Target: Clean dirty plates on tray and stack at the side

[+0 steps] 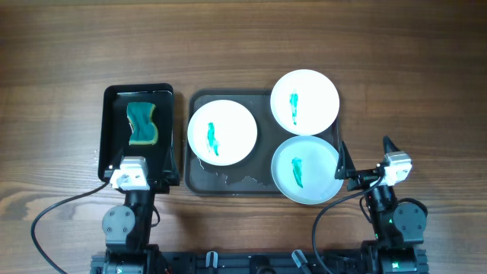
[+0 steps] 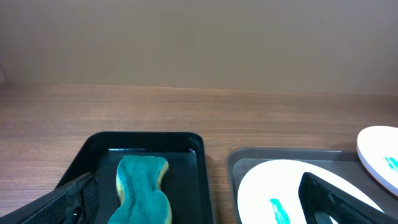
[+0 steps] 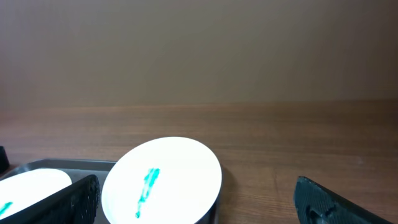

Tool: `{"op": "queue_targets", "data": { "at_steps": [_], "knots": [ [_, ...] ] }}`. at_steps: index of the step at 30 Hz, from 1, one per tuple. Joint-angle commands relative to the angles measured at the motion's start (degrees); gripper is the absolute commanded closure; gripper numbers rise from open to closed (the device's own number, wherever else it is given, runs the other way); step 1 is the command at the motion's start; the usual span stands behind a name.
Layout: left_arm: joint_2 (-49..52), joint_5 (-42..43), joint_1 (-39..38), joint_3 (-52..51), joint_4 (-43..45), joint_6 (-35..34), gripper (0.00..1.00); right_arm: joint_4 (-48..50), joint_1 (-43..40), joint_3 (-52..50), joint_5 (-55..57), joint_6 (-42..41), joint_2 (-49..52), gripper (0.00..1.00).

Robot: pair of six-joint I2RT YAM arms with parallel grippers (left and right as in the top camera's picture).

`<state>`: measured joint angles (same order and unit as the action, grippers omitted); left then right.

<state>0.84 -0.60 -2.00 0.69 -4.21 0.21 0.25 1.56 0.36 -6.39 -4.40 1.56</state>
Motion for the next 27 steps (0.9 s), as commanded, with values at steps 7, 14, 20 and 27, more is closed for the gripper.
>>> {"op": "queue_targets", "data": {
  "at_steps": [7,14,20,27],
  "knots": [
    [2.14,-0.33,-0.09,0.83,-0.35,-1.31,0.0,-1.42,-0.28,3.85,-5.95,-0.26,3.04,0.0],
    [17.57,-0.31,-0.09,17.0,-7.96,-11.04,0.0,-9.44,-0.28,24.81,-9.14,-0.28,25.97,0.0],
    [39.89,-0.31,-0.09,45.62,-27.02,-12.72,0.0,-36.54,-0.28,55.01,-9.4,-0.26,50.88,0.0],
    [69.72,8.87,-0.09,76.65,-61.9,-22.1,0.0,-50.27,-0.28,67.45,-18.58,-3.13,67.84,0.0]
  ]
}}
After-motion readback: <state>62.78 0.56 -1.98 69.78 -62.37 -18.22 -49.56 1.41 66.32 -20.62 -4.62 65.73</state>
